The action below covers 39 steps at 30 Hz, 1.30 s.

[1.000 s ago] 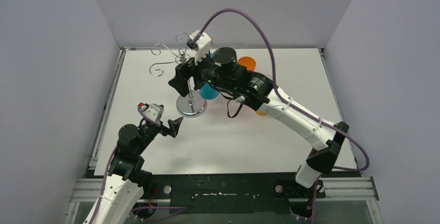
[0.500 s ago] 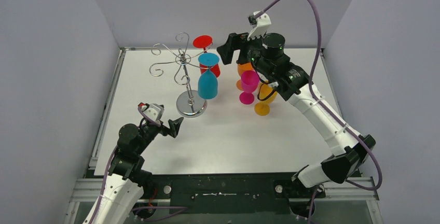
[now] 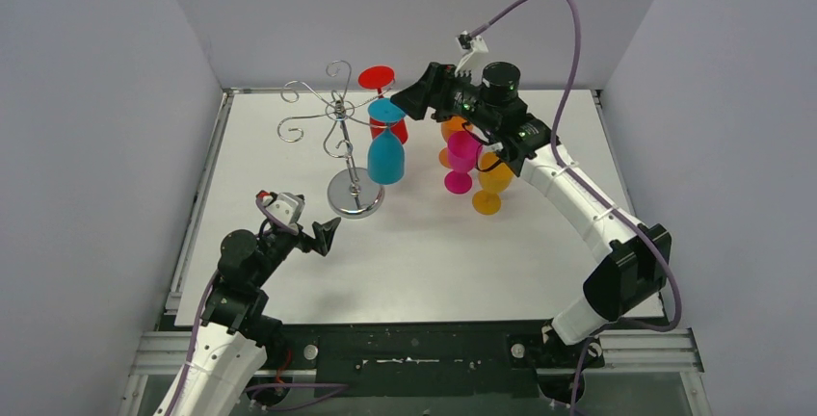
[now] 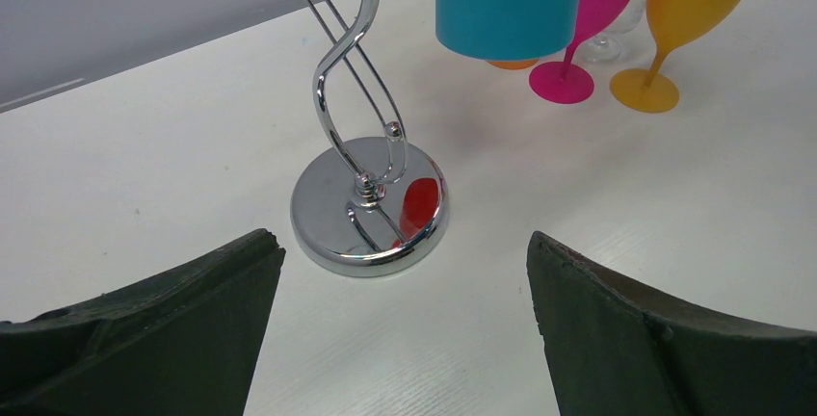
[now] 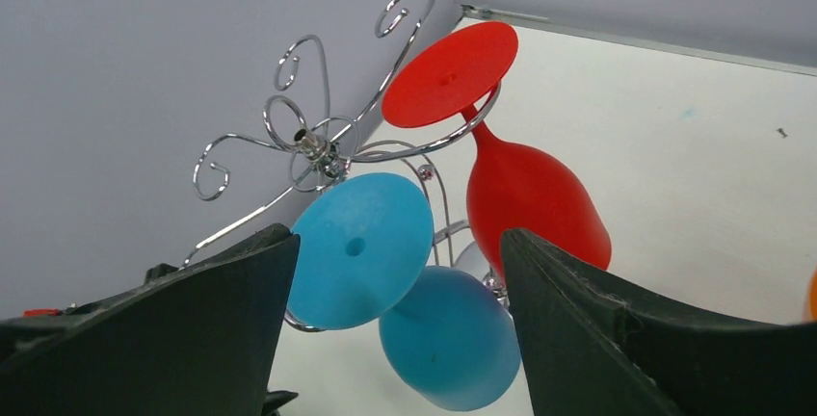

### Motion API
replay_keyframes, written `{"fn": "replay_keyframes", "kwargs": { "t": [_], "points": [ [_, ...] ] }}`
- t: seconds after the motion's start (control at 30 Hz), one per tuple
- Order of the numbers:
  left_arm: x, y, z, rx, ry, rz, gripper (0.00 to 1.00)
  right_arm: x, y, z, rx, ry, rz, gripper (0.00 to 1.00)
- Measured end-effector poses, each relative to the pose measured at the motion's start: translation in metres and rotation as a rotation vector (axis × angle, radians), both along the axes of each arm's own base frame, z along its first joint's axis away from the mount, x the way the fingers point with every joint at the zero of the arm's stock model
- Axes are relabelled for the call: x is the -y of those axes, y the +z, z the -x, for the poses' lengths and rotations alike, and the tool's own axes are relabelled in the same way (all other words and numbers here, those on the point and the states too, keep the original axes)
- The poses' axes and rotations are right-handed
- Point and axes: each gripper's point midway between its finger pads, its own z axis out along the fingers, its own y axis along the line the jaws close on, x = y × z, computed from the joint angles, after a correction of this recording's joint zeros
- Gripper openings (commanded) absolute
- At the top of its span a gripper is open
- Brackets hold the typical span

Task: Take the wine glass off the wine glass rack
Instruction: Pick up the wine glass from the wine rack.

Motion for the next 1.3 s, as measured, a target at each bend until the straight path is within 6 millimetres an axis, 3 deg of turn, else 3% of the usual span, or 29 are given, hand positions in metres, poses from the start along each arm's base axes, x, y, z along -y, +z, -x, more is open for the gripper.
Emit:
{"fn": "replay_keyframes", "kwargs": {
  "t": [0.13, 0.33, 0.43, 0.6, 0.83, 1.03, 1.3],
  "points": [
    [0.0, 0.0, 0.0, 0.001, 0.0, 0.0, 0.97, -0.003, 0.002, -0.005, -0.021, 0.031, -0.066, 0.68],
    [0.0, 0.0, 0.0, 0.003, 0.0, -0.004, 0.97, -0.01, -0.014, -0.009, -0.093, 0.067, -0.097, 0.62],
    [0.0, 0.0, 0.0, 0.004, 0.0, -0.006, 0.97, -0.014, -0.017, -0.007, -0.118, 0.088, -0.107, 0.54],
    [0.0, 0.0, 0.0, 0.005, 0.0, -0.008, 0.97, -0.019, -0.016, -0.001, -0.142, 0.131, -0.13, 0.29],
    [0.0, 0.0, 0.0, 0.007, -0.001, -0.014, 0.97, -0.021, -0.011, 0.003, -0.148, 0.155, -0.155, 0.11],
    [0.0, -0.001, -0.001, 0.006, -0.002, -0.016, 0.97, -0.023, -0.001, 0.003, -0.145, 0.161, -0.189, 0.01],
    [0.0, -0.001, -0.001, 0.003, -0.003, -0.017, 0.97, -0.025, 0.009, 0.005, -0.169, 0.169, -0.246, 0.0]
  ]
}}
